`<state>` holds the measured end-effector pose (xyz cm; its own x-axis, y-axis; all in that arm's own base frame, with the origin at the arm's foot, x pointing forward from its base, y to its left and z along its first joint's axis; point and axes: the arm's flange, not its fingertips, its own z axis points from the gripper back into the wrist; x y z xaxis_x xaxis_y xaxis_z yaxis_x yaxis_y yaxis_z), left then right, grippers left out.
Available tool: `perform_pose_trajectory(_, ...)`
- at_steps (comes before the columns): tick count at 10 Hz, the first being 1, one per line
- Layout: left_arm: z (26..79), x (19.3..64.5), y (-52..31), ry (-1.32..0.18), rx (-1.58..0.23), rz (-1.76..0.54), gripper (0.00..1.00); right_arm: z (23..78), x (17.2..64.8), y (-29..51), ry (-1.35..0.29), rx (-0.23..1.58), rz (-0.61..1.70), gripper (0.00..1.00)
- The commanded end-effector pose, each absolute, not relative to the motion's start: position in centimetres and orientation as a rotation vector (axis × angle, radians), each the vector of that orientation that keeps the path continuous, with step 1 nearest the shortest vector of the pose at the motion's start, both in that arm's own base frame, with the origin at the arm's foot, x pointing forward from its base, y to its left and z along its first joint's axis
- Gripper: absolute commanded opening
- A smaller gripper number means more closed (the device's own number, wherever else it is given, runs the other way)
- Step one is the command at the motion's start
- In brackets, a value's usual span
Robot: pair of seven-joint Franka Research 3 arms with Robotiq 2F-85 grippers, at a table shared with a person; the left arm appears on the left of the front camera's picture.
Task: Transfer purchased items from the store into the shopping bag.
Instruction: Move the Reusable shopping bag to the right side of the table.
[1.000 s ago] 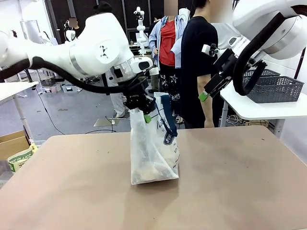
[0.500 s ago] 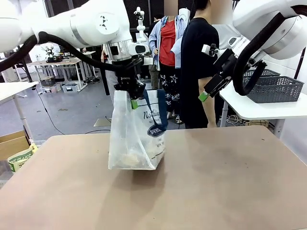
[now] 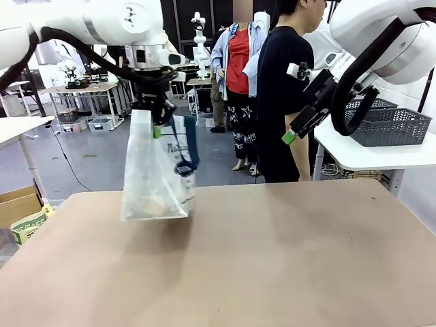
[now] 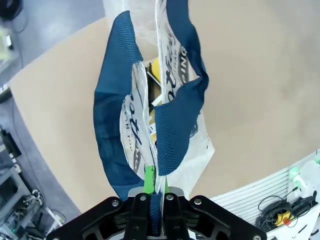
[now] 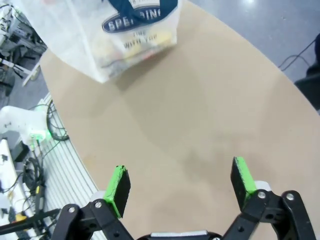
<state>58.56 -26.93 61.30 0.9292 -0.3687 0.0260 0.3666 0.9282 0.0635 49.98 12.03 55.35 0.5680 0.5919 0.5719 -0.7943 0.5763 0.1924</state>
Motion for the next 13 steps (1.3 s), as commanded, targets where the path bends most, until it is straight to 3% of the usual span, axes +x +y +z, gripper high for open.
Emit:
perform_pose_trajectory(1, 63.8, 57.0, -24.3, -0.074, 0.092, -0.266, 0.0, 55.5, 50.1, 12.1, -0.472, 0.46, 0.854, 1.0)
perform_pose_trajectory(4, 65.1, 53.4, -19.1, -0.169, 0.125, -0.166, 0.0, 55.5, 50.1, 12.1, -0.472, 0.46, 0.854, 1.0)
perform_pose_trajectory(8, 62.8, 51.6, -12.3, -0.265, 0.165, -0.068, 0.0, 55.5, 50.1, 12.1, -0.472, 0.46, 0.854, 1.0)
perform_pose_trajectory(13, 59.1, 50.4, -7.5, -0.387, 0.222, -0.122, 0.0, 55.5, 50.1, 12.1, -0.472, 0.46, 0.854, 1.0)
